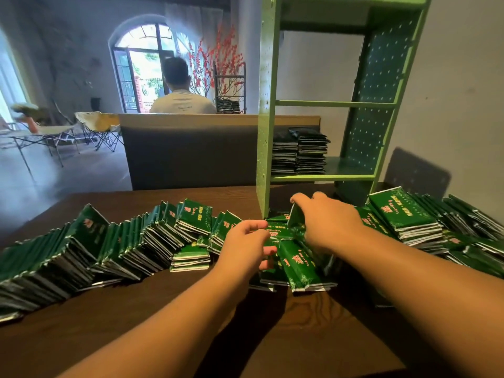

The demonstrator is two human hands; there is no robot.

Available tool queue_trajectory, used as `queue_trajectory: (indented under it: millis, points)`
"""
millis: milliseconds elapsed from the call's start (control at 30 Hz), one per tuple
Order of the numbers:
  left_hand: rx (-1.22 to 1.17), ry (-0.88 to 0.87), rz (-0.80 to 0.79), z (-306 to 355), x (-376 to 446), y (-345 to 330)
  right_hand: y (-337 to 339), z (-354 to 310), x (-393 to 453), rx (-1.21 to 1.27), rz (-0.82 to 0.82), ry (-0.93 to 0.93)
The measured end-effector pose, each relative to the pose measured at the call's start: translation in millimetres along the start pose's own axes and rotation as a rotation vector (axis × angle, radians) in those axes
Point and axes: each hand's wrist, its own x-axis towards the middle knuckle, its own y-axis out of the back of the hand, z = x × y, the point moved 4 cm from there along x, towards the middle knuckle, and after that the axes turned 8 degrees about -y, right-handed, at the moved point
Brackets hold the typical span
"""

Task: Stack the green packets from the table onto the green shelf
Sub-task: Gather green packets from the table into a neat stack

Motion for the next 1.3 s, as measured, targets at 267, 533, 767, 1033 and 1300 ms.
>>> queue_trajectory:
  millis: [267,533,767,1033,1300]
  points:
    - [-0.076,0.087,0.021,-16,4,5,-25,-19,-7,-0.084,-0.046,0.029]
    - [-0.072,0.100,0.033,-12,9,12,-42,-20,-7,-0.063,0.058,0.106]
    - [-0.069,0.069,0.027,-12,8,17,-46,4,12,-0.203,-0.011,-0.114]
    - [-0.086,0.069,0.020,-10,10,19,-30,-10,12,-0.130,0.007,-0.053]
    - [-0.276,-0.005,0.027,7,13,34,27,-51,-1,0.924,0.161,0.117]
